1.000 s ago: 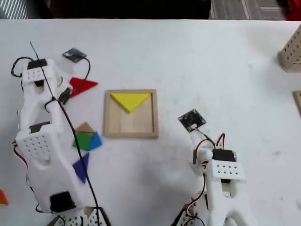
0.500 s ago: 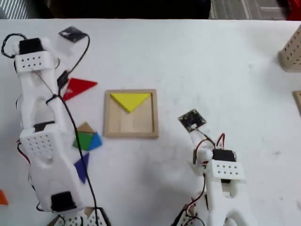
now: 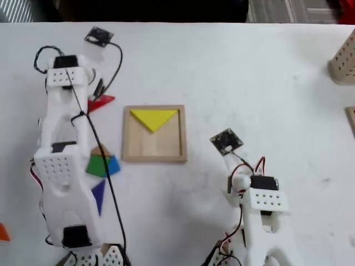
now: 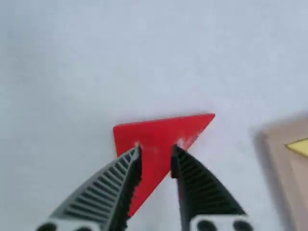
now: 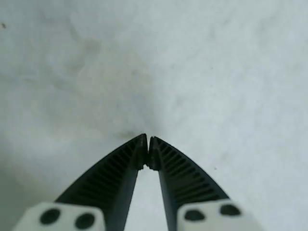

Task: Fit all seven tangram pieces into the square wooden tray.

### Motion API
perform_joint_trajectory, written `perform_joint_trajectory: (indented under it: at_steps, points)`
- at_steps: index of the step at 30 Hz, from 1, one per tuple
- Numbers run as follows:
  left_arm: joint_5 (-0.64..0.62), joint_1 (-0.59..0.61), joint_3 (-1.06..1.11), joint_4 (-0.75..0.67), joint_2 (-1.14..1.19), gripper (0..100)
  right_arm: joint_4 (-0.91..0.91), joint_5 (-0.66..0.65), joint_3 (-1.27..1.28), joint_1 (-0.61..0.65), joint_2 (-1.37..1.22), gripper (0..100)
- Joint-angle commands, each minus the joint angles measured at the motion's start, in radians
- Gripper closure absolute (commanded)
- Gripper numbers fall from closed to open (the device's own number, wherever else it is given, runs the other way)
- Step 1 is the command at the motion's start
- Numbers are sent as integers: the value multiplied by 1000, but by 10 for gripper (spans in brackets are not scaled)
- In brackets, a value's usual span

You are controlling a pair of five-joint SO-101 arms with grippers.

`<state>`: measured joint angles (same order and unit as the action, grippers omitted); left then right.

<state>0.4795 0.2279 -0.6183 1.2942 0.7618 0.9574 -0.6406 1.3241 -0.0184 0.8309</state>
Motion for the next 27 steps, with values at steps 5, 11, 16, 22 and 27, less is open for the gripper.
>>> perform_joint_trajectory:
  at_steps: [5, 11, 16, 22, 27]
  points:
    - [-3, 2, 107, -74, -13, 798, -7, -9, -6, 10, 5, 981]
    - [-11, 7, 75, -133, 10, 836, -7, -9, -6, 10, 5, 981]
    - [-11, 5, -110, -25, -1, 840, -7, -9, -6, 10, 5, 981]
    - [-44, 4, -226, -120, 145, 842, -7, -9, -6, 10, 5, 981]
    - [-41, 13, -338, -126, 314, 842, -7, -9, -6, 10, 5, 981]
